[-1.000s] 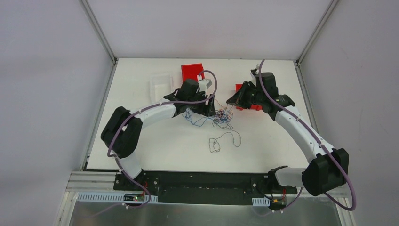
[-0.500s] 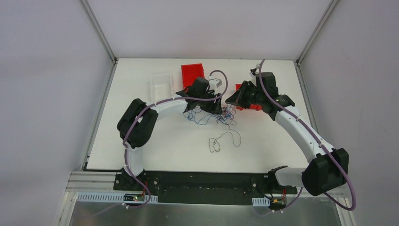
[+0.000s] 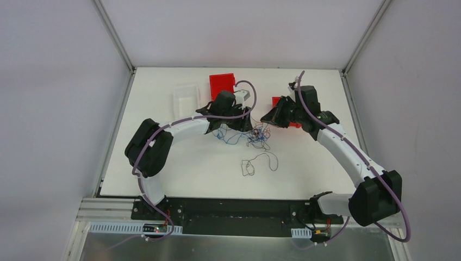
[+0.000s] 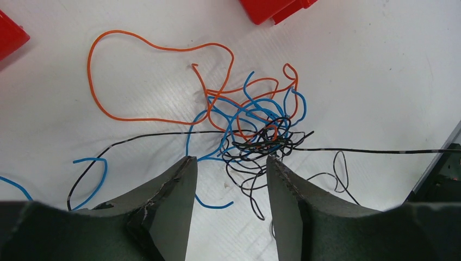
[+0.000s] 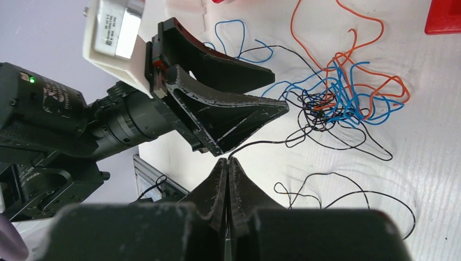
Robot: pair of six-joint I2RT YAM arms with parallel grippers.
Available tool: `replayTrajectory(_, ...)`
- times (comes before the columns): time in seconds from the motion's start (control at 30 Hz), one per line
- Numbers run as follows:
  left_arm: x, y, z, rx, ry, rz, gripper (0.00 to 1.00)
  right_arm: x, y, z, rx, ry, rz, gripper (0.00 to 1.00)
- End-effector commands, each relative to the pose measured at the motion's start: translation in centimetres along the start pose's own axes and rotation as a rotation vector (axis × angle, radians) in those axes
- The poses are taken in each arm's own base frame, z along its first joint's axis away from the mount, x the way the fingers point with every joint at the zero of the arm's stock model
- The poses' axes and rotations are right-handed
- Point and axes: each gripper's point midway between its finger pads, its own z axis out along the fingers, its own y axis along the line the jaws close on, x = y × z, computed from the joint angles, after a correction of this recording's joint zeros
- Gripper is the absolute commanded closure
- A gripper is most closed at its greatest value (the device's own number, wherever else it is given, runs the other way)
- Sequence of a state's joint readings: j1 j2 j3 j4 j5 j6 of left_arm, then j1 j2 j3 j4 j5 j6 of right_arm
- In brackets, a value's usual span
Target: Untangle the cables
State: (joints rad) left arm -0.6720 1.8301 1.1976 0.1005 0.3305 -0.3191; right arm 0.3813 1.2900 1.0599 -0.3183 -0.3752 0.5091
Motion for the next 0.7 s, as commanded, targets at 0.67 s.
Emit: replayTrajectory(0.67, -0.7, -3.6, 4.2, 0.204, 0.087, -0.008, 0.54, -0.6, 0.7, 0.2, -0.027, -0.011, -0.001, 1.0)
